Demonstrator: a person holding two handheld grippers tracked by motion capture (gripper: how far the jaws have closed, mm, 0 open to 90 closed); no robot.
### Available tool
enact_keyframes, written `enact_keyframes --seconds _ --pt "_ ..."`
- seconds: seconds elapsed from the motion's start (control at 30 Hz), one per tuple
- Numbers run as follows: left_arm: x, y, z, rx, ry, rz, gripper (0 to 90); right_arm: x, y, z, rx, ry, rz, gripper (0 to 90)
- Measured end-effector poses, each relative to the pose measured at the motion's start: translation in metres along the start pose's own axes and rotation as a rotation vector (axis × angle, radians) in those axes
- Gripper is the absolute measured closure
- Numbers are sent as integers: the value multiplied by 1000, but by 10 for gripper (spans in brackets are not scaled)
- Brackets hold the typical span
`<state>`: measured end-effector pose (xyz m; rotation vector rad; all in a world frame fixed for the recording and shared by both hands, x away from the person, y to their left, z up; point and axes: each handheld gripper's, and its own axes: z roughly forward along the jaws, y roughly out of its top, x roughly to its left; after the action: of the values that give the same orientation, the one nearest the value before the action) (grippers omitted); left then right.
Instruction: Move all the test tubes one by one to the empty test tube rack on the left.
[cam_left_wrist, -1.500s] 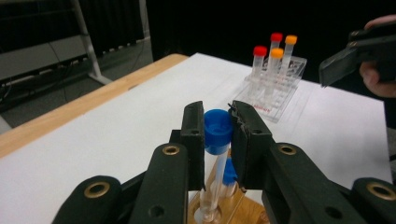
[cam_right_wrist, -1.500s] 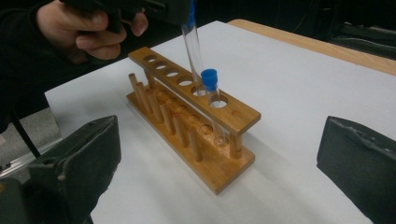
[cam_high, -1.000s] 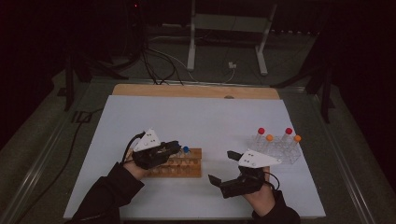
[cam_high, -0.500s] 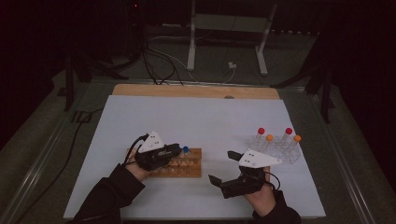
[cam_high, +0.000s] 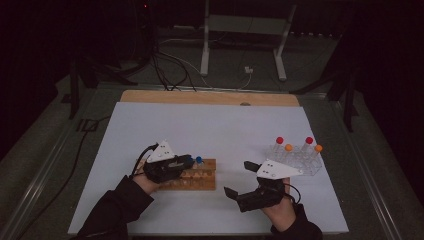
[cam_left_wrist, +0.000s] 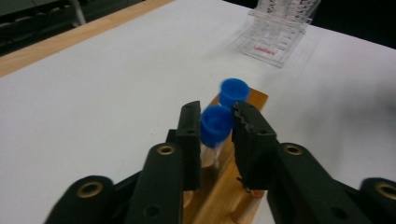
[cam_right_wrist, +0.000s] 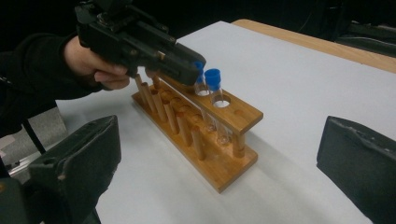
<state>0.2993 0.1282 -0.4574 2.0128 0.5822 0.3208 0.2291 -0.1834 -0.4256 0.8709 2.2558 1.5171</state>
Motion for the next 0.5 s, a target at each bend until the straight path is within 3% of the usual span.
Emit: enact_keyframes --seconds 0.13,0.3,0.5 --pt "-6 2 -2 8 -5 23 532 -1 1 -2 -13 -2 4 0" --pt "-11 4 -10 -7 -21 35 422 -3 2 -6 -26 -11 -1 0" --pt "-16 7 -26 -46 8 20 174 -11 5 -15 -56 -44 -6 0"
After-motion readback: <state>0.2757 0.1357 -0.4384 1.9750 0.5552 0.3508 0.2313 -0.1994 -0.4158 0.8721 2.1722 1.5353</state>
